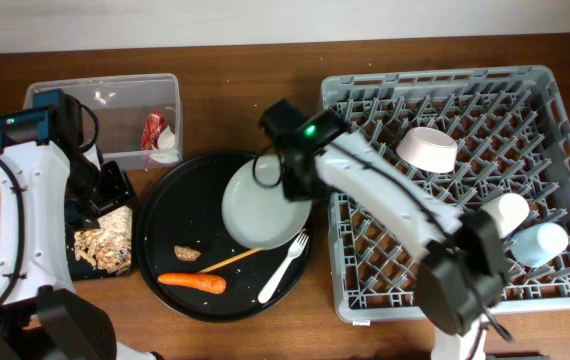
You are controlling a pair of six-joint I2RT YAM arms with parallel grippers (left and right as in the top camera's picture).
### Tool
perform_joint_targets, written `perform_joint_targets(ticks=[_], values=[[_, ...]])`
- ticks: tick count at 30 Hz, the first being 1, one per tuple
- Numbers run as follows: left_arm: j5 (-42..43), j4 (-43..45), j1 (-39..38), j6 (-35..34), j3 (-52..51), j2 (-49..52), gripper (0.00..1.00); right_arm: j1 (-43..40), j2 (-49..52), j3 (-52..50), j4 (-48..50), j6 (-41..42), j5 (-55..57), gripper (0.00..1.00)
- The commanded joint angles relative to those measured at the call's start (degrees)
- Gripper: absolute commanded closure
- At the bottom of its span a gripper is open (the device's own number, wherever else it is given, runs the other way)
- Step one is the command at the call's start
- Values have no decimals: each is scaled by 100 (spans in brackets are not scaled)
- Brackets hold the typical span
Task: Sort waste into correct bins and load items into the dishwasher rack
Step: 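Lift the white plate with the right gripper and stand it upright in the rack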
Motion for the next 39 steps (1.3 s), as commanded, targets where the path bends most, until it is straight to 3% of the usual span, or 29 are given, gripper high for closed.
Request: perform_joint_targets(ticks=[1, 4, 8, 13, 26, 33, 34, 35, 36, 39], values=[[2, 9, -31, 4, -17, -98, 36, -243, -931, 691, -439, -28, 2188, 96], [4, 28, -31, 4, -17, -98, 36, -531, -1344, 715, -852, -26, 4782, 96], [4, 31, -31, 4, -17, -98, 36, -973, -1250, 608, -876, -2, 5615, 96], [4, 31, -31, 4, -17, -98, 36, -1539, -879, 483, -769, -4, 5604, 96], [4, 39, -31, 4, -17, -98, 36, -1541, 52, 466, -859, -4, 4249, 96], [4, 39, -31, 4, -17, -98, 36, -675, 39, 470, -955, -4, 3528, 94], [4, 39, -31, 4, -17, -98, 36, -551, 39, 470, -953, -4, 3456, 86], [4, 37, -28, 4, -17, -98, 36, -400, 39, 470, -964, -7, 3342, 55], [4, 33, -31, 4, -17, -98, 36, -264, 39, 470, -1003, -7, 3193, 38], [4, 35, -31, 4, -17, -98, 36, -164, 22, 470, -1257, 0, 3008, 30]])
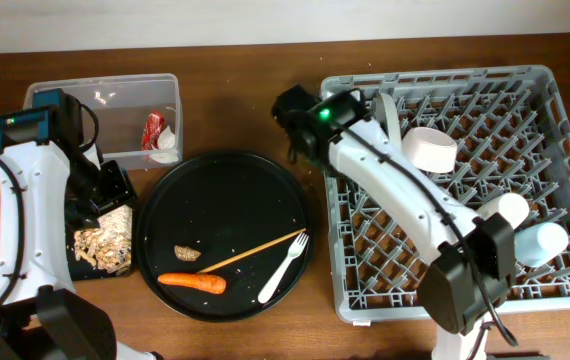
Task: Sort waste into correct bins and load items into the dishwasher rack
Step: 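Lift the white plate with the right gripper and stand it upright in the rack, then grasp the peanut with the left gripper and drop it on the black tray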
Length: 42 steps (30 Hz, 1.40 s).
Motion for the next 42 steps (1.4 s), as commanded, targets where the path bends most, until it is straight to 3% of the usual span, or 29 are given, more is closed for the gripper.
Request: perform_joint_targets(ticks=[1, 4, 7, 10, 12, 13, 14, 15, 16, 18, 22, 26, 30, 36, 40, 42], values=[[4, -7, -31, 4, -17, -98, 36, -24, -37, -26, -205, 98, -260, 29], [4, -7, -31, 4, -17, -98, 36, -24, -332, -26, -278, 109, -363, 28], [4, -9, -31, 4, -17, -98, 36, -76, -911, -26, -243, 107, -876, 20], [4, -9, -31, 4, -17, -98, 36, -678, -1475, -26, -240, 109, -1287, 20], [4, -31, -31, 4, -17, -98, 36, -1416, -1665, -26, -240, 105, -1292, 36], [4, -28, -31, 7, -17, -98, 36, -1755, -1690, -26, -219, 103, -1292, 50], [4, -28, -31, 4, -17, -98, 36, -2299, -1679, -28, -162, 101, -1294, 76], [4, -17, -31, 4, -17, -98, 36, -2704, -1626, -28, -70, 42, -1370, 92], [7, -13, -31, 4, -17, -98, 36, -2935, -1585, -31, 61, -249, -1624, 96], [7, -13, -31, 4, -17, -98, 36, -3348, -1412, -31, 358, -1121, -2540, 96], [4, -31, -31, 4, -17, -98, 36, -3705, -892, -31, 479, -2028, -4009, 96], [4, -33, -31, 4, -17, -98, 36, -3689, -649, -33, 402, -4793, -7169, 96], [4, -31, -31, 4, -17, -98, 36, -3696, -651, -33, 424, -4245, -6277, 96], [4, -33, -31, 4, -17, -98, 35, -3694, -651, -33, 378, -4245, -6205, 95], [7, -31, -31, 7, -17, -98, 31, -3696, -651, -33, 118, -4218, -5978, 91], [48, -33, -31, 7, -17, -98, 30, -3707, -654, -33, -94, -3792, -5451, 85]])
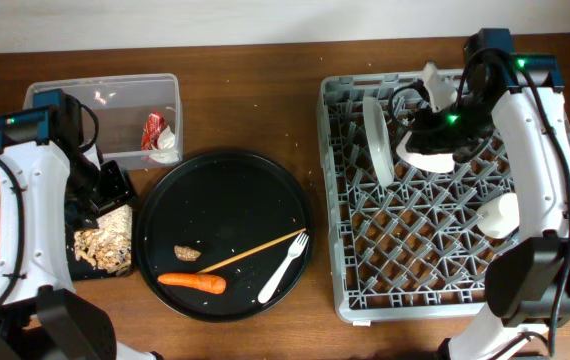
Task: Sort waste into correct bins and load items into the dishwasher rack
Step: 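Grasp the peanut with the left gripper and drop it on the black tray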
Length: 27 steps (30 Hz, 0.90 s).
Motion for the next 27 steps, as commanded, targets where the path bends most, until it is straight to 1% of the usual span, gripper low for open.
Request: perform_joint_targets(ticks=[1, 2, 3, 6, 7, 8, 10, 13, 15, 19, 21, 24, 27], values=[[153, -9, -31, 7, -17, -98, 30, -22, -24, -2, -361, 905, 1246, 76], [216, -11, -31, 7, -17, -98, 30, -59, -90, 0, -592, 1287, 1633, 73], [219, -33, -33, 7, -17, -98, 30, -61, -195, 0, -682, 1287, 1633, 72], [448, -122, -221, 4, -79, -98, 30, -55, -774, 0, -763, 1285, 1633, 58], [621, -98, -409, 0, -205, -98, 30, -55, -1097, -2, -822, 1285, 1602, 39], [664, 20, -682, -234, -468, -98, 30, -55, -1268, -2, -894, 1281, 1582, 36], [671, 299, -1003, -525, -887, -98, 30, -55, -1515, -2, -1054, 1220, 1458, 36], [1025, 1235, -1517, -1309, -1928, -98, 29, -48, -1674, -2, -1152, 1220, 1462, 36], [1060, 1740, -1589, -1738, -2337, -98, 29, -48, -1663, -9, -1150, 1222, 1460, 36], [1051, 2415, -1589, -2234, -2907, -98, 29, -44, -1663, -98, -1147, 1222, 1460, 36], [872, 2798, -1589, -2564, -3248, -98, 29, -44, -1663, -245, -1119, 1222, 1460, 36], [789, 3351, -1589, -2618, -3635, -98, 29, -44, -1663, -417, -1043, 1224, 1458, 36], [319, 3556, -1589, -2621, -3703, -98, 30, -44, -1663, -417, -1040, 1224, 1456, 36]])
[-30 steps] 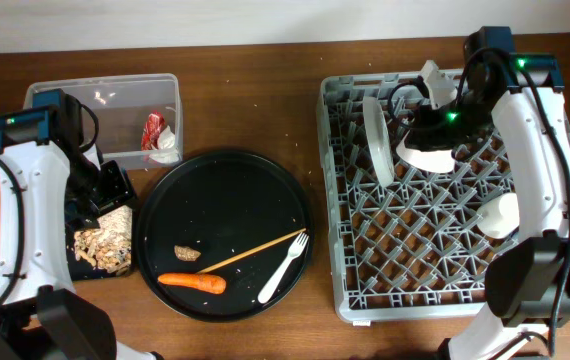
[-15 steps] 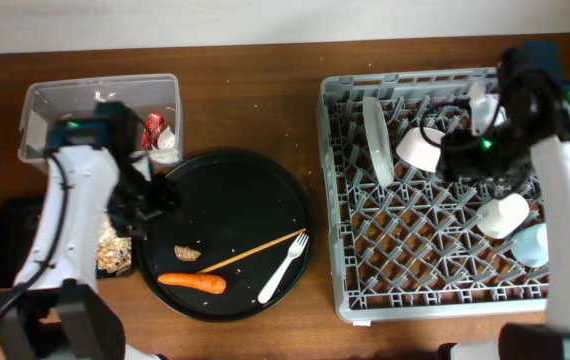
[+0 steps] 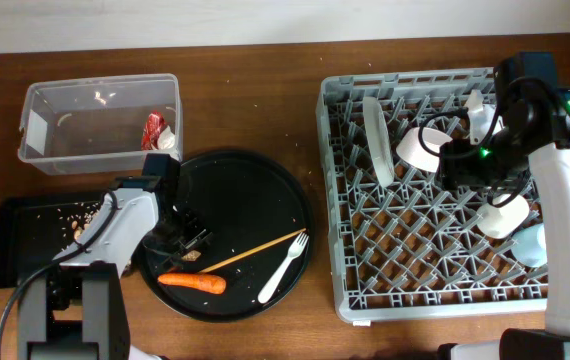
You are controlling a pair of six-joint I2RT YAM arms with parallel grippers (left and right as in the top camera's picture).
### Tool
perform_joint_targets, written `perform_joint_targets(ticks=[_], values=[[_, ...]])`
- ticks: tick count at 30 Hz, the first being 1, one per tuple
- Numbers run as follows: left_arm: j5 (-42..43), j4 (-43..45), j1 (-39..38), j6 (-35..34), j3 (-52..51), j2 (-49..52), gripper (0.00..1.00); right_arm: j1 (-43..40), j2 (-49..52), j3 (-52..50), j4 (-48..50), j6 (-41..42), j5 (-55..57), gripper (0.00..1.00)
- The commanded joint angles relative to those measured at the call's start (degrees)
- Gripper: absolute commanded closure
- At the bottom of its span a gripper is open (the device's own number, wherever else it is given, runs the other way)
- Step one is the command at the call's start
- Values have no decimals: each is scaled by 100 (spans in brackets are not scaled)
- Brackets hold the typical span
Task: Sort waste into correct bins and load items into the dishwasher rack
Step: 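Grasp the peanut with the left gripper and drop it on the black tray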
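Note:
My left gripper [image 3: 191, 238] is over the left part of the round black tray [image 3: 265, 195], just above a small brown food scrap [image 3: 187, 254]; its fingers look open and empty. On the tray also lie a carrot [image 3: 193, 283], a wooden chopstick [image 3: 255, 251] and a white fork [image 3: 284, 267]. In the grey dishwasher rack [image 3: 415, 290] a white plate [image 3: 377, 140] stands on edge, with a white bowl [image 3: 420, 143] beside it. My right gripper [image 3: 453, 160] hovers over the rack just right of the bowl, holding nothing.
A clear bin [image 3: 100, 120] with a red wrapper [image 3: 153, 130] stands at the back left. A black bin [image 3: 25, 245] with crumbs sits at the front left. Two white cups [image 3: 506, 213] lie at the rack's right side.
My left arm has come from beside the black bin to the tray, with its gripper now over the food scrap. My right gripper has drawn back to the right, away from the standing plate.
My right gripper was at the white plate on the black tray. Then the plate was off the tray, at the rack's left edge. Then it stood on edge in the rack, the gripper beside it. The left arm stayed by the bins until now.

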Motion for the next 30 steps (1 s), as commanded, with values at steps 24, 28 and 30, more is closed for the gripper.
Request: perform_joint_targets(ticks=[24, 28, 30], values=[[-1119, -505, 2638, 337, 1121, -634, 79, -15, -22, -28, 2, 13, -33, 37], [-1593, -111, 3650, 334, 1115, -546, 79, -15, -22, -28, -24, 13, -35, 37], [-1788, 61, 3858, 334, 1115, -413, 79, -15, -22, -28, -44, 13, -35, 37]])
